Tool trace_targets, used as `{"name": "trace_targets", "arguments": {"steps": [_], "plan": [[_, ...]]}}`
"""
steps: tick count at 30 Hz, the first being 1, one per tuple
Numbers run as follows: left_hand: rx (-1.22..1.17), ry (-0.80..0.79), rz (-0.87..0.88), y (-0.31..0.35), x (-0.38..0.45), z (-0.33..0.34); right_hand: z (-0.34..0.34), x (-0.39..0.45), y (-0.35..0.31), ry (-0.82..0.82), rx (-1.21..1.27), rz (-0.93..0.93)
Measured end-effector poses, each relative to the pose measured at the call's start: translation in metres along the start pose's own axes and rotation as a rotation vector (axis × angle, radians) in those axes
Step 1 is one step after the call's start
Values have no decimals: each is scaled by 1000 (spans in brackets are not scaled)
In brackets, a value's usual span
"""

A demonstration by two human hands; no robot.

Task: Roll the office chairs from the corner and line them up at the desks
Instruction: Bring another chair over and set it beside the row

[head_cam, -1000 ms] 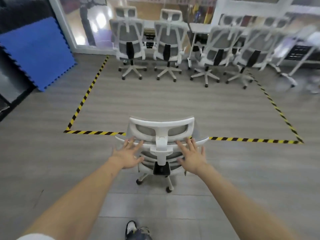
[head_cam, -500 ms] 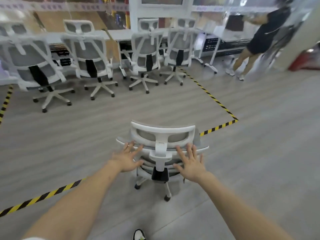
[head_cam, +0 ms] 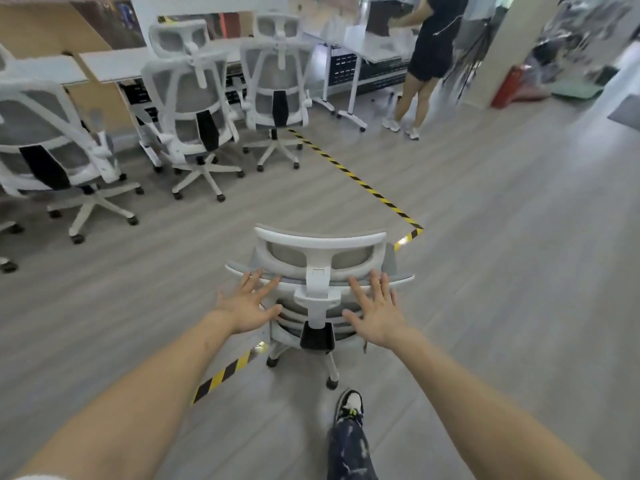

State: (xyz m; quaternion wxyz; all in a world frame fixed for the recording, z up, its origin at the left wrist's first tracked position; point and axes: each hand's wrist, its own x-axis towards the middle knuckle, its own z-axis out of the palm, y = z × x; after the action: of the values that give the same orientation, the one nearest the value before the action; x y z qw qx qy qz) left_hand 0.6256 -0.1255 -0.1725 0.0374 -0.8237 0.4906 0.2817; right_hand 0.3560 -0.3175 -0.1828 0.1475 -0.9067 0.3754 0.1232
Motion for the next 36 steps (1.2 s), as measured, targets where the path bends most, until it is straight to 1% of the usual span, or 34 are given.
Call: {"name": "trace_targets", "arguments": {"steps": [4, 9, 12, 16, 23, 29, 31, 36], "plan": [[-30, 26, -31, 24, 81, -41, -42, 84, 41, -10, -27, -8], [-49, 9, -76, 58, 186, -105, -106, 196, 87, -92, -36, -33], [-50, -19, -82, 65, 244, -141, -138, 262, 109, -137, -41, -40], [-51, -15, -85, 67, 318, -182, -174, 349, 132, -170, -70, -38], [-110, 12, -62, 62, 462, -265, -235, 506, 160, -149, -54, -32], [-66, 8, -51, 55, 579, -337, -292, 619, 160, -191, -62, 63], [-37, -3, -60, 55, 611, -363, -308, 657, 162, -214, -53, 65], [-80, -12, -84, 56, 674, -408, -336, 739, 176, -221, -40, 57]]}}
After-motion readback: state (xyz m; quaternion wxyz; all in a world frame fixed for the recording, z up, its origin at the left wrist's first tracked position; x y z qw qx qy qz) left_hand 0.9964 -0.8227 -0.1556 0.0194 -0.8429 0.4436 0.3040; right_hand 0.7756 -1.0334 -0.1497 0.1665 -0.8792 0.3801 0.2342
